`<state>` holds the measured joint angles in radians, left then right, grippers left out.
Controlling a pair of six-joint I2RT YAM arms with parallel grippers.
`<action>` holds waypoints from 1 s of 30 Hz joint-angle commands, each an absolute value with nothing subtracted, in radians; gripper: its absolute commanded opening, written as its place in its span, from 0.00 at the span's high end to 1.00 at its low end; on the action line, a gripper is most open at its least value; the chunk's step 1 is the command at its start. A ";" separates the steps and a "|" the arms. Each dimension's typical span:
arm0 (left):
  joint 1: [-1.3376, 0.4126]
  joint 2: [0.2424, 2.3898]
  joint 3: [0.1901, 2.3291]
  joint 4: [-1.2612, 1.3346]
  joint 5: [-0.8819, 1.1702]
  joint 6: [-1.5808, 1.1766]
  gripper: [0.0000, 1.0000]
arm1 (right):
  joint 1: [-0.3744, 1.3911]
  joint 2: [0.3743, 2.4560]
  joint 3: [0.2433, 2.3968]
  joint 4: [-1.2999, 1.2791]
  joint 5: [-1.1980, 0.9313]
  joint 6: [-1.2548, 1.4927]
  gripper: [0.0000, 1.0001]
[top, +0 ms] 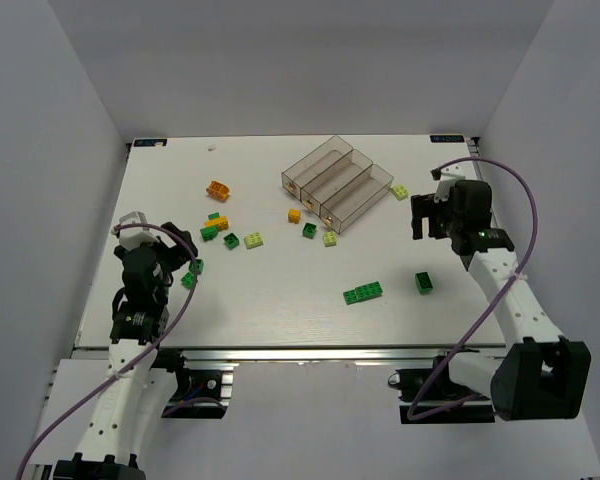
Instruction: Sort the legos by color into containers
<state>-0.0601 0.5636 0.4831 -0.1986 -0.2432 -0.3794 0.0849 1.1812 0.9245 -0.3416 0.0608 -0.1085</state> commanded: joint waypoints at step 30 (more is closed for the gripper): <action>-0.057 0.623 0.534 -0.109 0.164 -0.761 0.29 | -0.069 1.590 1.262 -0.408 -0.569 -0.482 0.11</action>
